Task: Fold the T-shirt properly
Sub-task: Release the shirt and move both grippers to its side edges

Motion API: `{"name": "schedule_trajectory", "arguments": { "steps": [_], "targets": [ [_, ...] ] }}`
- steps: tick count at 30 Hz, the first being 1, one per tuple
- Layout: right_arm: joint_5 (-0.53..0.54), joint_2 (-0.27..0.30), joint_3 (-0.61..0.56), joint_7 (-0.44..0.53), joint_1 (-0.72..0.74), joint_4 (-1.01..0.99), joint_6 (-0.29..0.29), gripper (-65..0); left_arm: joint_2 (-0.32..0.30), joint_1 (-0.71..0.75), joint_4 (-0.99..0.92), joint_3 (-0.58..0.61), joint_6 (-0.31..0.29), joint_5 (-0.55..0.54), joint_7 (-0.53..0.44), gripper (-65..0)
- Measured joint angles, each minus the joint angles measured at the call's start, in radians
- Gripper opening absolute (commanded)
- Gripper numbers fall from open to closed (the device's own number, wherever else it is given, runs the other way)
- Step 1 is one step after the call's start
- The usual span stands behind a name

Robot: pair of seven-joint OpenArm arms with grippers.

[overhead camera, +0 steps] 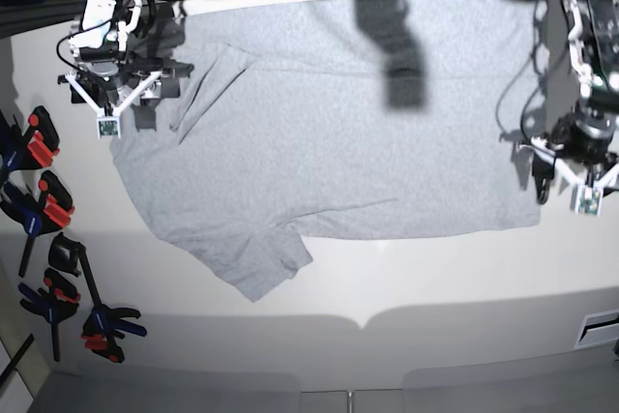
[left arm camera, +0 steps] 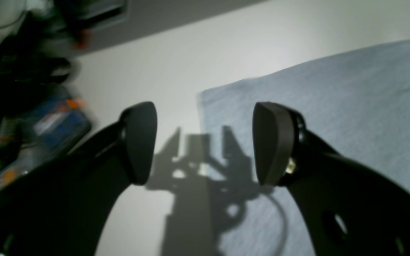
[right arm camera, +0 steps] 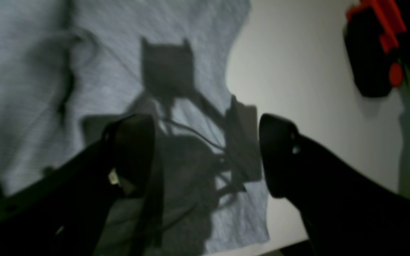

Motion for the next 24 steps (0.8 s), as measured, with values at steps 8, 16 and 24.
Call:
{"name": "schedule_trajectory", "arguments": {
  "steps": [8, 16, 24],
  "targets": [
    [0.009, 0.0, 0.0, 0.053, 0.002, 0.212, 0.013, -22.0, 0.0, -0.209, -0.444, -0.002, -0.122, -0.134, 0.01, -27.0],
    [0.013, -0.001, 0.0, 0.076, 0.002, 0.237, 0.013, -22.0, 0.003, -0.522, -0.916, -0.002, -0.217, -0.223, -0.071, -27.0],
    [0.117, 0.0, 0.0, 0.052, 0.0, 0.237, 0.024, -22.0, 0.032, -0.681, -1.408, -0.002, -0.227, -0.046, -0.322, -27.0]
  ]
}}
